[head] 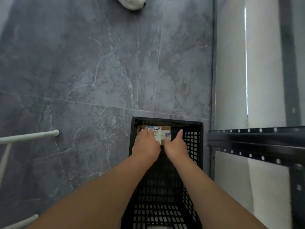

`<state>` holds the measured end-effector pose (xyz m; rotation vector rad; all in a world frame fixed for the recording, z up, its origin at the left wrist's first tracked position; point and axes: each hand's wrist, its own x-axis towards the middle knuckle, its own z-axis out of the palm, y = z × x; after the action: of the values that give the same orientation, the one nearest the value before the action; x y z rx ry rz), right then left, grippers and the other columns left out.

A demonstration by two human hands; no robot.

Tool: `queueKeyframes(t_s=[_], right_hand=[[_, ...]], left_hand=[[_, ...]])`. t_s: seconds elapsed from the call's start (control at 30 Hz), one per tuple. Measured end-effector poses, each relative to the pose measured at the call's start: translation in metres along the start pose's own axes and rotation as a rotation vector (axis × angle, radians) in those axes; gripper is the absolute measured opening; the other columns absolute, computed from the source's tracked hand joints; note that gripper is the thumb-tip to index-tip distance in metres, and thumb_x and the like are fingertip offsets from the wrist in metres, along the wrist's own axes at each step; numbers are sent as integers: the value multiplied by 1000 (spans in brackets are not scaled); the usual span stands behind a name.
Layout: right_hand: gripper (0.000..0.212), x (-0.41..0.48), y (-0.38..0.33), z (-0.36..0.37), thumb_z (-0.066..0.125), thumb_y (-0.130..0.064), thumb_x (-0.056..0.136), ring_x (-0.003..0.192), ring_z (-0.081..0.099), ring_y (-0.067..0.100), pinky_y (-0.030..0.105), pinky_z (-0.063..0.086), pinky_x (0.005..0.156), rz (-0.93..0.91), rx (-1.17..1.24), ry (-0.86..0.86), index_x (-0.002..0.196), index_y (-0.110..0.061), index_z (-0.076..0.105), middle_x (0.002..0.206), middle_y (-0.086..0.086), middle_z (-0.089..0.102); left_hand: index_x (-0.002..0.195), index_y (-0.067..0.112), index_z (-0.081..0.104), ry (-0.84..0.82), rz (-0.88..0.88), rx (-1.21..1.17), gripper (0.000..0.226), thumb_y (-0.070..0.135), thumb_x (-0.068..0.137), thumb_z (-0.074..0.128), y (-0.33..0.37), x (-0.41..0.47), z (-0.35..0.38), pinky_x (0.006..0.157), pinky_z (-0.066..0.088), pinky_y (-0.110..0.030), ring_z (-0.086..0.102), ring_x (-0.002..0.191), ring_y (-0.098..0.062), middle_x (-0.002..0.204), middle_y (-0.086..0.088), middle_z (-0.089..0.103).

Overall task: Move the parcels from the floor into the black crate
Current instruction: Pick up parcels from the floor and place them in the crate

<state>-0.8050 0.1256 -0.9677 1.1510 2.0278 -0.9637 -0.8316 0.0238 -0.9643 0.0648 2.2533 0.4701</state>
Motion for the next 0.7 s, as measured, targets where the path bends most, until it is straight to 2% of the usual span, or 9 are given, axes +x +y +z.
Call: queueKeyframes(t_s=[0.07,0.13,0.3,0.4,0.53,0.63,0.7], right_hand=[[78,-27,-38,-34,47,-26,99,121,54,29,36,48,97,-70,22,15,157,-16,-5,145,14,47],[78,-57,-83,-77,49,-25,98,130,48,27,28,41,99,-160,82,53,158,-17,-1,152,10,40],[74,-174,-188,-221,49,-23,97,147,26,25,30,25,114,-438,76,290,158,-12,7,163,10,19],[75,-276,-236,-325,51,-25,95,146,27,26,32,23,117,-615,48,439,157,-11,12,162,10,20],[70,-441,-269,-458,50,-26,93,144,30,26,42,24,118,-864,10,806,155,-13,21,159,9,27],[67,-558,-261,-531,48,-26,94,148,20,22,45,14,121,-951,-57,1142,154,-13,22,161,6,24],[70,-619,-250,-566,45,-27,96,152,8,18,45,4,122,-965,-113,1287,157,-12,14,165,4,12]], left_hand=[[152,7,26,64,33,10,58,25,99,44,24,-15,-45,119,24,-36,26,145,-24,158,-10,27],[151,7,27,162,70,-9,60,28,98,45,53,-33,-98,118,20,-38,24,146,-24,159,-10,27],[156,9,18,423,207,22,65,31,100,42,144,-122,-238,122,12,-43,10,152,-21,165,-6,15],[156,12,18,596,362,87,64,36,101,41,215,-206,-322,121,11,-44,10,152,-18,165,-3,15],[157,15,13,841,611,83,63,39,103,34,311,-347,-415,123,4,-43,2,153,-14,166,1,8],[158,16,7,1060,768,41,61,38,104,26,367,-461,-461,124,-2,-44,-4,153,-12,167,2,1],[158,17,3,1236,856,46,62,40,105,23,394,-524,-483,123,-4,-42,-5,153,-12,166,4,-3]])
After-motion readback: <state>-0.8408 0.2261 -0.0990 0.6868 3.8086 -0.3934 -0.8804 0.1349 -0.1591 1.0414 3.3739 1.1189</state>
